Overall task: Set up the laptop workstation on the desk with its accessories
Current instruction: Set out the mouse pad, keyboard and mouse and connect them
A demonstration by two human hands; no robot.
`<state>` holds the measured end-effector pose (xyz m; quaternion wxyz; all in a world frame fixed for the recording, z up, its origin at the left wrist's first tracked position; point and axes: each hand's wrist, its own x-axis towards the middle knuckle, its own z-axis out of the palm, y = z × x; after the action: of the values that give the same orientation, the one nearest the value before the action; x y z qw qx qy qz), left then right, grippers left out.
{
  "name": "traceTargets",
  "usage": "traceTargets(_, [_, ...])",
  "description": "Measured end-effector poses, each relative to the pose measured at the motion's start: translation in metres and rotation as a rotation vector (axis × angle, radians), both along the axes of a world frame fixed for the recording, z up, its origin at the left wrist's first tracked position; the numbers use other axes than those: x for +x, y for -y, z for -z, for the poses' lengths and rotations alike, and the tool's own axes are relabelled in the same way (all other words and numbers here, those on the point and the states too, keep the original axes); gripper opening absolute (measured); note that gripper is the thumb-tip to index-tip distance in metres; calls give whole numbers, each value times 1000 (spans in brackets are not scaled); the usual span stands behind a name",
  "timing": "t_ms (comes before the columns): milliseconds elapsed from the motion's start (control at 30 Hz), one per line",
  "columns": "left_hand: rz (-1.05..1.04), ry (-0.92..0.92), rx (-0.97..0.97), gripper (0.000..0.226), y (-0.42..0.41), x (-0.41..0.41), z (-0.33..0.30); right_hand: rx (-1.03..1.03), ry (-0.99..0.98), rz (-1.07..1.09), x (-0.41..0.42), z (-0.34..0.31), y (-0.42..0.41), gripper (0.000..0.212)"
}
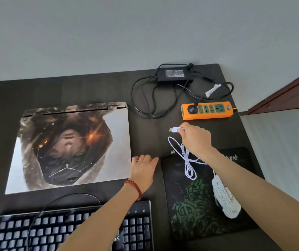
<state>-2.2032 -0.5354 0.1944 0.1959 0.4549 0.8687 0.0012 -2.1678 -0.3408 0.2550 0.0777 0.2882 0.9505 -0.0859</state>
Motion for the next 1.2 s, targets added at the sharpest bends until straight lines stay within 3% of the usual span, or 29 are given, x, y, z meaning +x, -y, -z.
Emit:
traceTargets(133, [205, 88, 74, 48, 17, 3, -3, 151, -130, -10, -10, 2, -17, 26])
traceTargets(233, [283, 34, 186, 19, 37, 3, 2, 106, -254, -170, -17, 10, -4, 9])
traceTargets(300, [190, -5, 319, 24, 40, 0, 5, -34, -220, -206, -23, 21, 14, 20])
traceTargets(400, [-111, -92, 434, 30, 30, -21, -2, -181, -208, -201, -33, 37, 42, 30])
traceTargets(600, [-611, -151, 347, 39, 34, -62, 2, -250, -241, -231, -47, 75, 69, 28])
traceTargets(933, [-734, -273, 317, 46, 26, -65, 23, -317, -440, -140, -49, 98, 80, 27])
traceTargets(1200, [-737, -320, 309, 48, 24, -64, 24, -139, -532, -239, -48, 105, 79, 33])
